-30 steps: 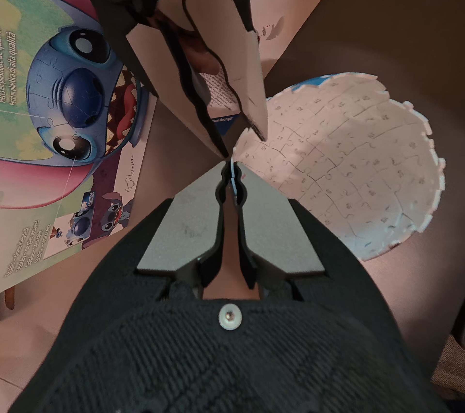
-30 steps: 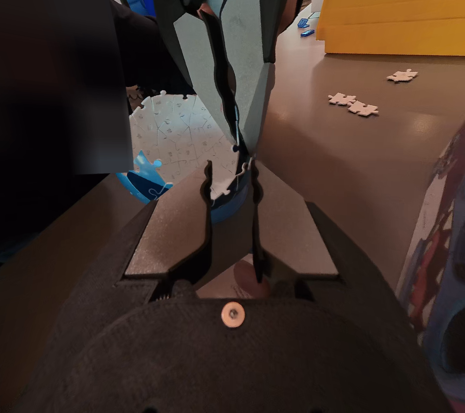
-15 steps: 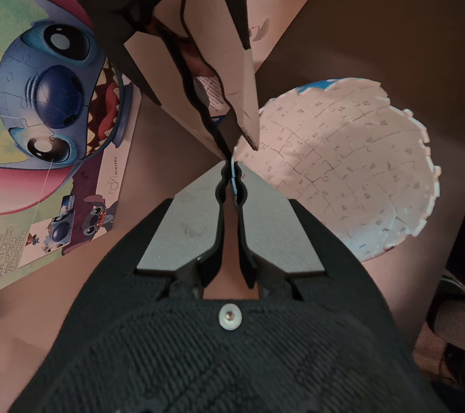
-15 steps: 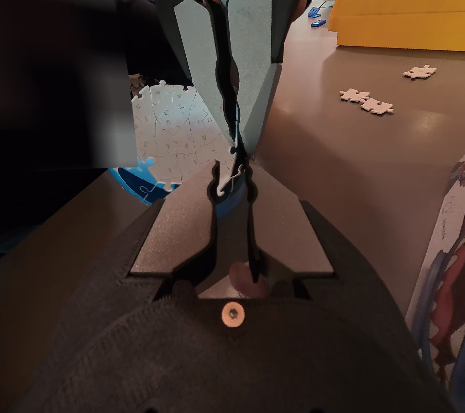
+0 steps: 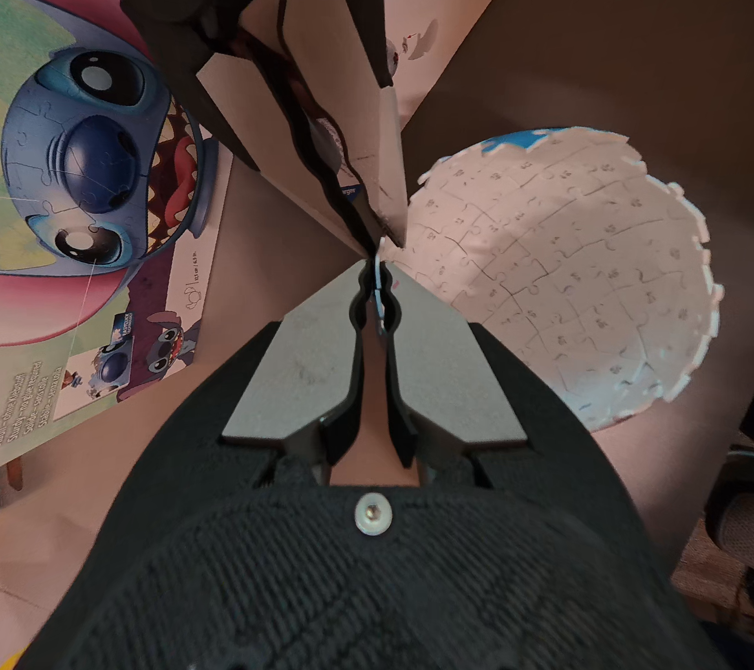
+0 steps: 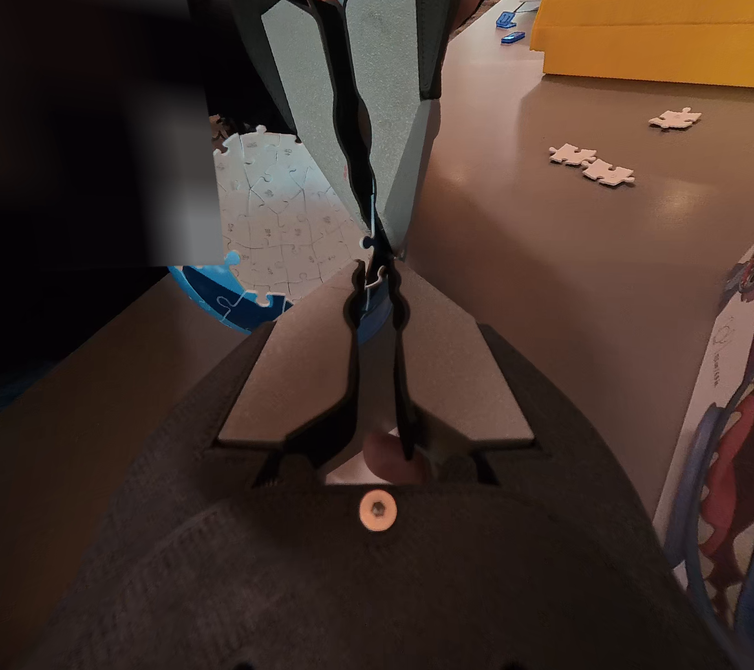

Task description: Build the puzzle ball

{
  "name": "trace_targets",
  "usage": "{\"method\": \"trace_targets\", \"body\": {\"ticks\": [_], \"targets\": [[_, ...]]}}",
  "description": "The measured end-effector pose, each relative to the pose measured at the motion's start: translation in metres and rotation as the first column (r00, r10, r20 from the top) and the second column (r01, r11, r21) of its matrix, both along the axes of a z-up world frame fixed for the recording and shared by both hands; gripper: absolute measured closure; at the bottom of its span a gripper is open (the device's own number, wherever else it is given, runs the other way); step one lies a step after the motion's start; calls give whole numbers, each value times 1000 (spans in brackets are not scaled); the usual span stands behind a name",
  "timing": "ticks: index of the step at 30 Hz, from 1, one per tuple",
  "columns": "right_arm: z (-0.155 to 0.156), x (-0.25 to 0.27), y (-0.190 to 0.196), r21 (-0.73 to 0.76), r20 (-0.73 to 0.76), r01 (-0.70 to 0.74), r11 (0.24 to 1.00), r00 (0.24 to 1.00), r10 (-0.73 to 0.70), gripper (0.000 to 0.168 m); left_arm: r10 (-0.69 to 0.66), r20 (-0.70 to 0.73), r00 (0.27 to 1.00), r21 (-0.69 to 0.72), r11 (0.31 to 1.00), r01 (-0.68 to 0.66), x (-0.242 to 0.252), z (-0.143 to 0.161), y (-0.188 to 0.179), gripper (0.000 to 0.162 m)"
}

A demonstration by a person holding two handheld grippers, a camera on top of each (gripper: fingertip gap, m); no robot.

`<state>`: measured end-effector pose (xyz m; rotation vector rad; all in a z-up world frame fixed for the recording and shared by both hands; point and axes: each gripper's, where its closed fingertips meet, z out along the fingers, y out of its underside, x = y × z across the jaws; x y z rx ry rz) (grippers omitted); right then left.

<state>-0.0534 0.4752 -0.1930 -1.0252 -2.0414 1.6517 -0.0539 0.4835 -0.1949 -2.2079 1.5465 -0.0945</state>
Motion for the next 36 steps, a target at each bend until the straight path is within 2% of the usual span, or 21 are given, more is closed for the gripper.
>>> {"method": "trace_targets", "body": {"ticks": [1,13,36], "targets": [[0,0,0,-1,-2,1,1000,1000,-1,160,0,-3,1000,6,1000,0,0,0,0,162],[0,-3,3,49,-18,40,998,999,-39,162,12,-47,999,37,999,-11,-2,0,1,162],[-7,-14,11,146,12,172,974,984,-176,168,120,-89,989,28,993,-118,-16,-8,6,157]]}}
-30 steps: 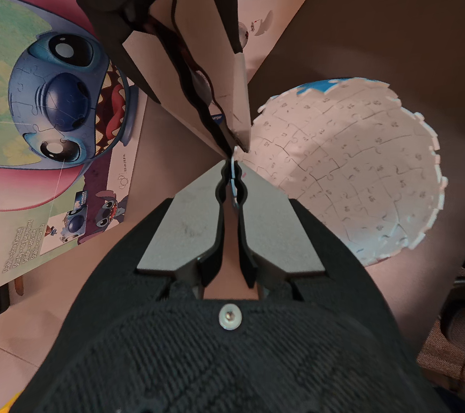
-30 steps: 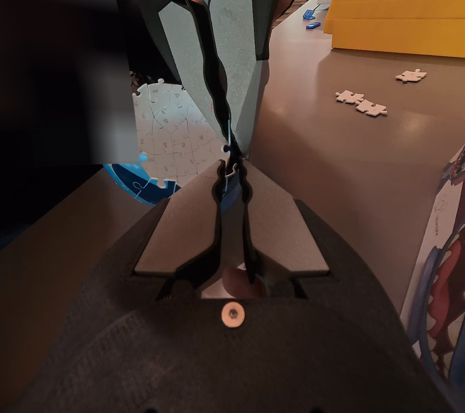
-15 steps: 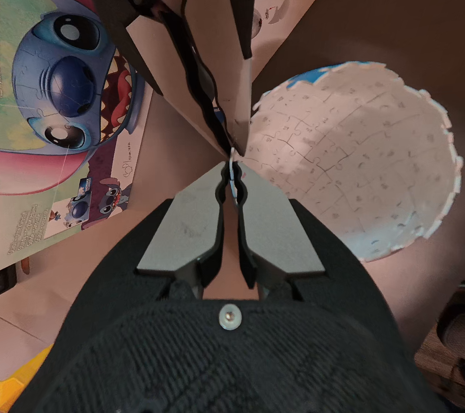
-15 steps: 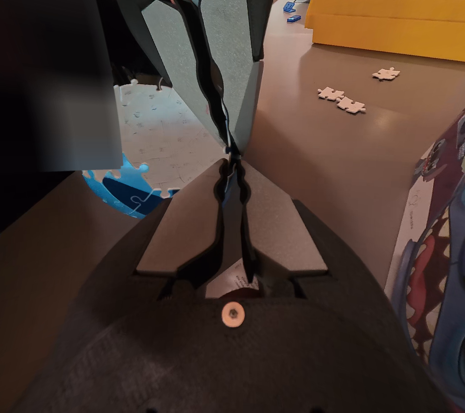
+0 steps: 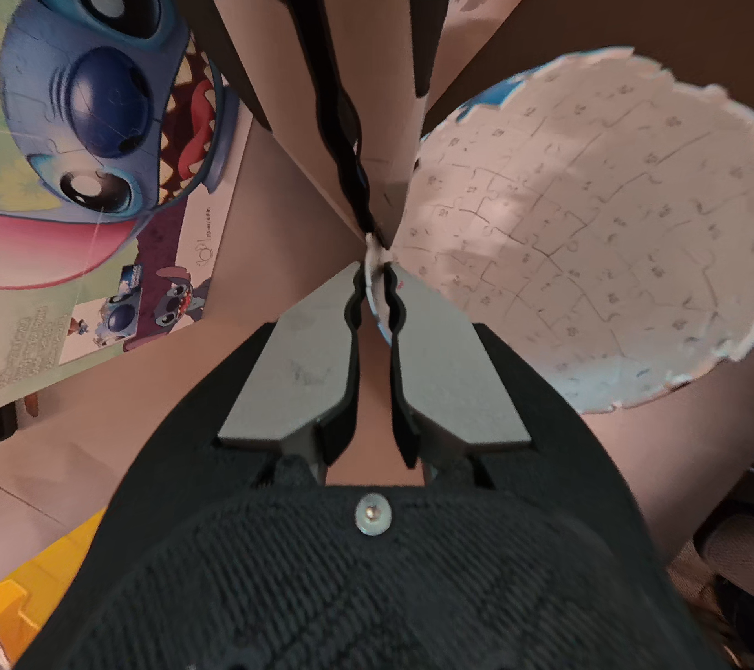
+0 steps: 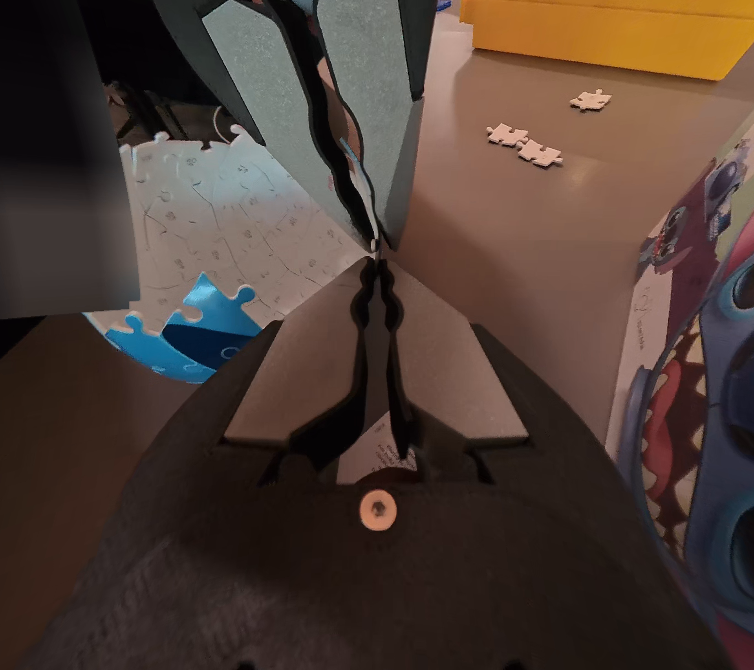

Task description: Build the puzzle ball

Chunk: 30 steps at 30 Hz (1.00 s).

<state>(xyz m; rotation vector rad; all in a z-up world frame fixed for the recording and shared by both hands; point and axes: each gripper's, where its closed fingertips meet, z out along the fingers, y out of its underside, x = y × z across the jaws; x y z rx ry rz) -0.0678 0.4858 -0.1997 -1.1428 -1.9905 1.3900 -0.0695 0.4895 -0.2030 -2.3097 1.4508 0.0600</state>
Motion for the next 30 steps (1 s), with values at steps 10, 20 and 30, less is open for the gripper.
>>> {"method": "trace_targets", "body": {"ticks": [10,20,30], "targets": [[2,0,0,4,-16,14,1000,1000,-14,168,24,-3,1000,-85,996,-24,-3,-13,-3,156],[5,-2,2,19,-23,25,1000,999,-25,166,71,70,995,-124,990,-62,-2,-9,1,161],[2,-3,7,170,4,63,983,998,-64,168,97,64,993,-111,990,-90,-3,-9,3,161]]}}
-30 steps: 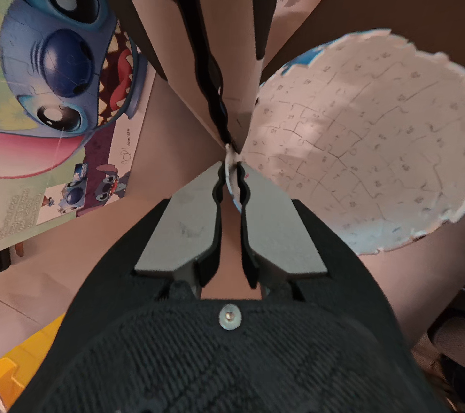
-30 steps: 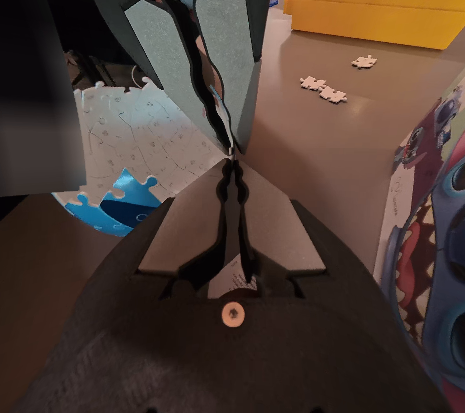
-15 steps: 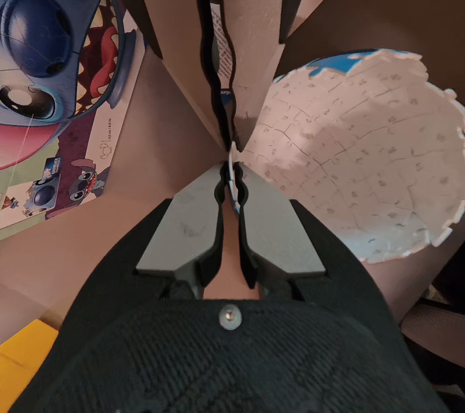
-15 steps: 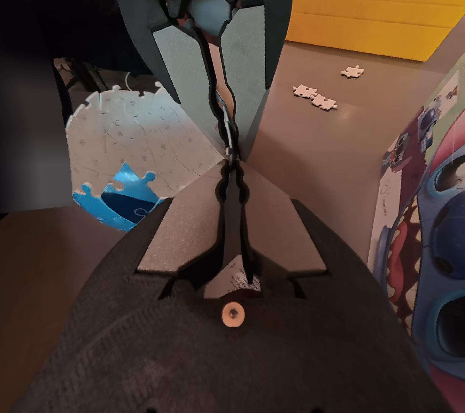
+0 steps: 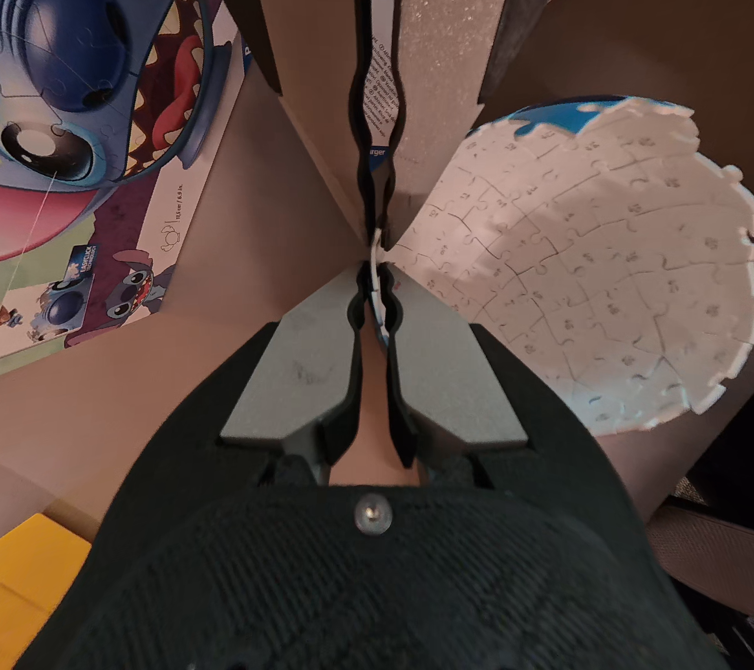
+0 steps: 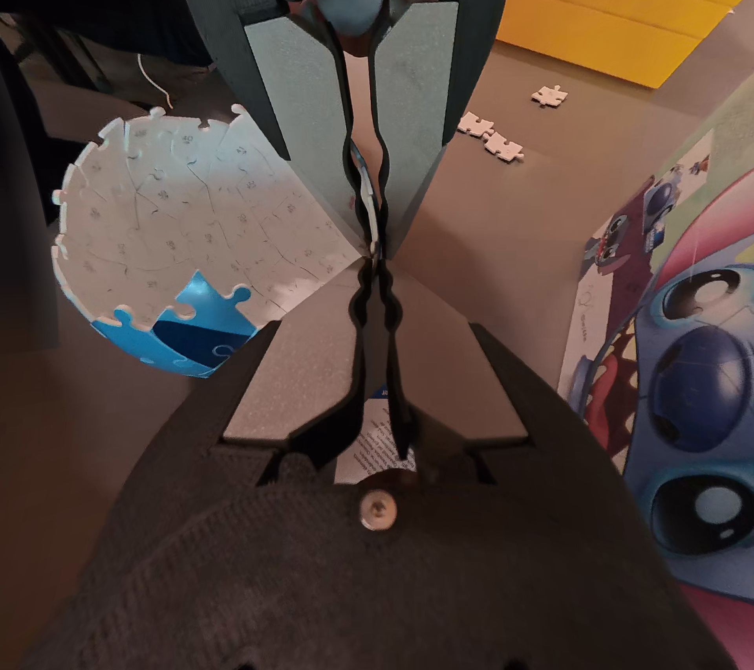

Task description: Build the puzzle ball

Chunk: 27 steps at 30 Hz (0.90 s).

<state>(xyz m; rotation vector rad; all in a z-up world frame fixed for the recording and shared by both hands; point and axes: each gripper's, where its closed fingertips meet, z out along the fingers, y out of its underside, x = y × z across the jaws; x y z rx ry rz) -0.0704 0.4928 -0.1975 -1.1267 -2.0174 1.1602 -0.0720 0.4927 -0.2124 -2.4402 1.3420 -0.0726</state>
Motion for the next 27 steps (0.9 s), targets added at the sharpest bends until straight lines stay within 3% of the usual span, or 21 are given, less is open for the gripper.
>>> {"method": "trace_targets", "body": {"ticks": [7,10,14,19,27], "targets": [[3,0,0,-40,8,12,999,1000,-12,167,13,25,1000,-8,1000,-13,1,1,1,161],[27,4,4,-150,-56,13,989,998,-22,144,19,13,1000,-14,1000,-19,-2,-1,0,160],[30,9,12,-140,-53,29,990,998,-36,158,18,12,1000,-11,1000,-18,-1,-1,0,160],[6,6,-1,-94,49,-7,996,999,11,154,19,17,1000,-16,1000,-18,-1,-1,0,160],[2,1,0,-73,39,-6,997,999,9,167,12,11,1000,-19,1000,-12,-1,-2,0,160]]}}
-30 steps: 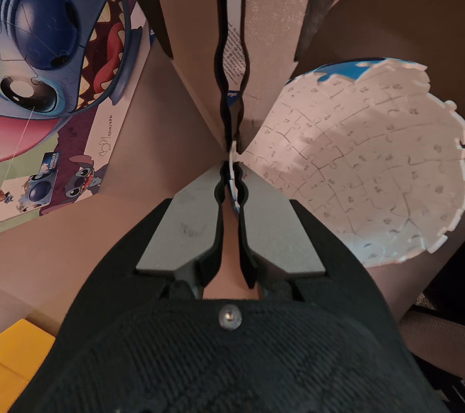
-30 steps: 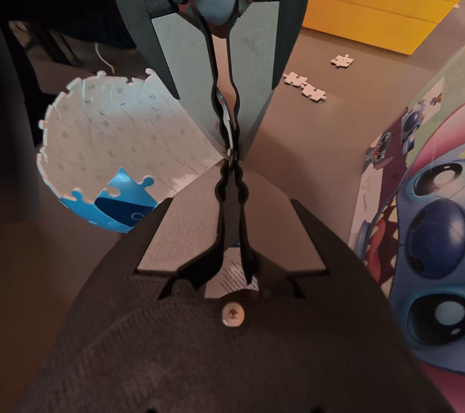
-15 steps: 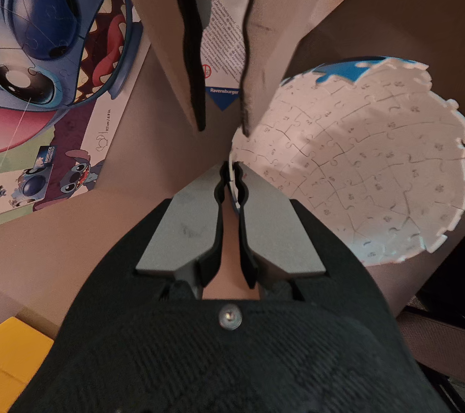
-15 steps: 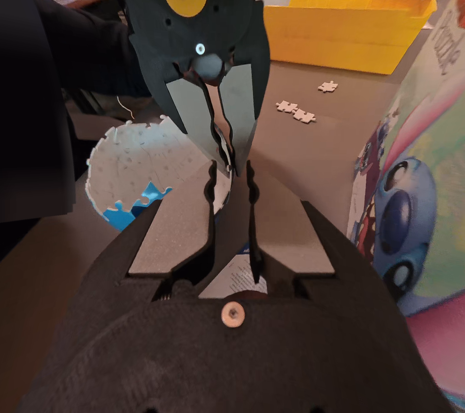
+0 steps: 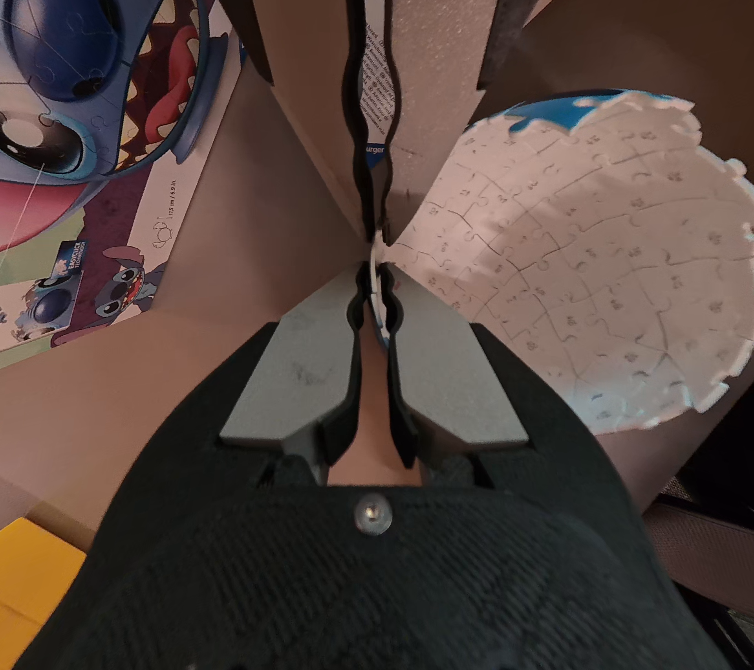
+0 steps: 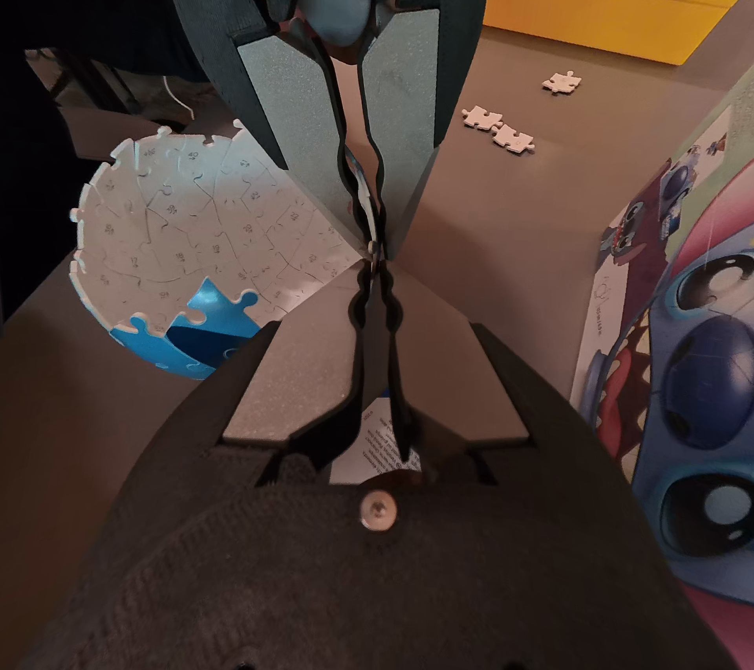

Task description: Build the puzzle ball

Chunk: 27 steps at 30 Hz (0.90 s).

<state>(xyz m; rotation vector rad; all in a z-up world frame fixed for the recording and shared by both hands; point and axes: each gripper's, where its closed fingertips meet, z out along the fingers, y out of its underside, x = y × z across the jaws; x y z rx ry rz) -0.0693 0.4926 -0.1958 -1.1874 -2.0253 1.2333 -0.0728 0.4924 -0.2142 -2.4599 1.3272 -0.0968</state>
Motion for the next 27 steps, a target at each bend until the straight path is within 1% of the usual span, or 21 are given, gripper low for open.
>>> {"method": "trace_targets", "body": {"ticks": [6,11,12,13,14,17,21,24,27], "targets": [[-4,-1,0,37,10,6,999,1000,-6,168,4,-7,1000,-20,1000,-4,-1,-4,-2,158],[-3,1,-1,0,14,7,1000,1000,-7,167,-4,1,1000,-18,1000,4,1,-3,-2,159],[0,1,0,0,5,13,1000,1000,-13,163,-7,-1,1000,-19,1000,7,1,-3,-3,159],[5,1,2,-4,-9,23,1000,1000,-23,145,-8,-4,1000,-24,1000,8,1,-5,-3,158],[12,2,4,-20,-27,27,999,999,-28,139,-11,-10,1000,-33,999,11,0,-7,-4,157],[38,7,6,-75,-99,31,997,994,-39,139,-20,-36,999,-84,996,17,-3,-15,-10,150],[59,12,13,-6,-156,100,995,983,-100,137,-41,-10,999,-86,995,40,-1,-10,-12,144],[80,18,19,8,-218,163,987,963,-157,134,-42,59,997,-61,997,45,2,7,-14,131],[111,30,22,-66,-322,232,970,916,-241,131,1,136,991,41,999,-6,-4,41,-8,124]]}}
